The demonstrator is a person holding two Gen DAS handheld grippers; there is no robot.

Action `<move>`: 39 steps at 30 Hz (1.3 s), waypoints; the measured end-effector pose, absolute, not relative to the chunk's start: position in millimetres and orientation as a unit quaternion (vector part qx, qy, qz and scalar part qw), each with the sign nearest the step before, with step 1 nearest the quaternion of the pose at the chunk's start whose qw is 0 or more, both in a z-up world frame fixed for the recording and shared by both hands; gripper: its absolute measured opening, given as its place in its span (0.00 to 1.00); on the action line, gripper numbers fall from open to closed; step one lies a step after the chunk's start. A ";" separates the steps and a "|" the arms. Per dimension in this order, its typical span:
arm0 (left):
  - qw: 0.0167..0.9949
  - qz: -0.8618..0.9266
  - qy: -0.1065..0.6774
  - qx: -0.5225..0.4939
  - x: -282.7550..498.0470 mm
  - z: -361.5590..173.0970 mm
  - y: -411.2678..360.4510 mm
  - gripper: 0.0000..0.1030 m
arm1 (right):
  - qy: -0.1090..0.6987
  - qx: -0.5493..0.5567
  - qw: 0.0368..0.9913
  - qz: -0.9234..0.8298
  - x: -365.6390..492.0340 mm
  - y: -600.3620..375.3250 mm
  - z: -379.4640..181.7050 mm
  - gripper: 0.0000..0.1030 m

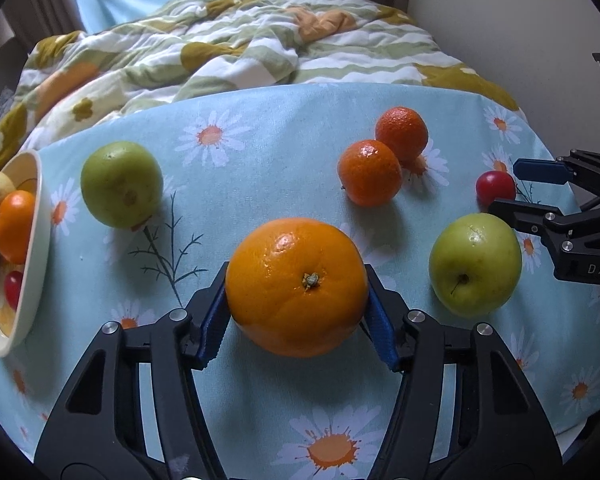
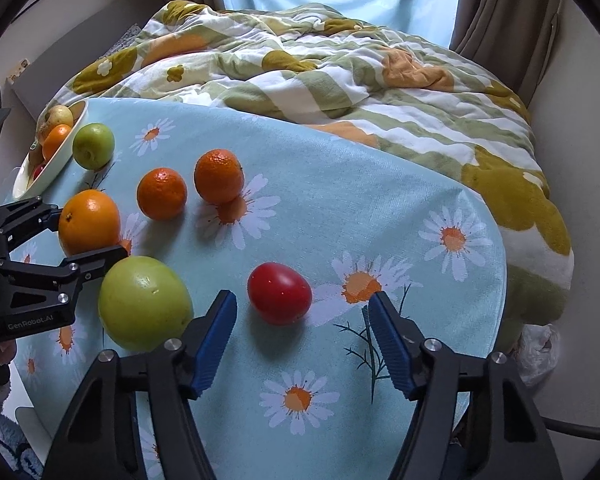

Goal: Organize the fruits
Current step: 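Close the left tool on the orange while the right tool grasps the red tomato, then carry the orange into the bowl and open the left tool while the right tool carries the tomato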

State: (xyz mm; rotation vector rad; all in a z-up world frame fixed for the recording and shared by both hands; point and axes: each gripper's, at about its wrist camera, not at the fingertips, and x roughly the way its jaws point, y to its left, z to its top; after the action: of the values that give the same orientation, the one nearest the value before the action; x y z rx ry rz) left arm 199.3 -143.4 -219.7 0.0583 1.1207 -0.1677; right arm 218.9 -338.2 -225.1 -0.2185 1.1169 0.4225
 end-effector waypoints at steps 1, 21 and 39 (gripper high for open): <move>0.844 -0.076 0.531 0.028 198.1 -219.7 -142.1 0.64 | 0.525 -0.103 0.821 0.200 219.7 -337.9 -225.6 0.59; 0.844 -0.064 0.533 0.008 181.4 -215.1 -124.3 0.64 | 0.522 -0.121 0.815 0.220 219.6 -322.0 -226.3 0.30; 0.864 -0.052 0.501 -0.016 151.1 -161.9 -101.7 0.64 | 0.491 -0.108 0.834 0.227 199.5 -309.0 -178.9 0.30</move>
State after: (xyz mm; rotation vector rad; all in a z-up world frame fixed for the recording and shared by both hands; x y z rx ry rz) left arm 151.1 -101.7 -161.9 -0.0336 1.0495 -0.1084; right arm 199.5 -309.0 -178.9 -0.2286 1.0408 0.4812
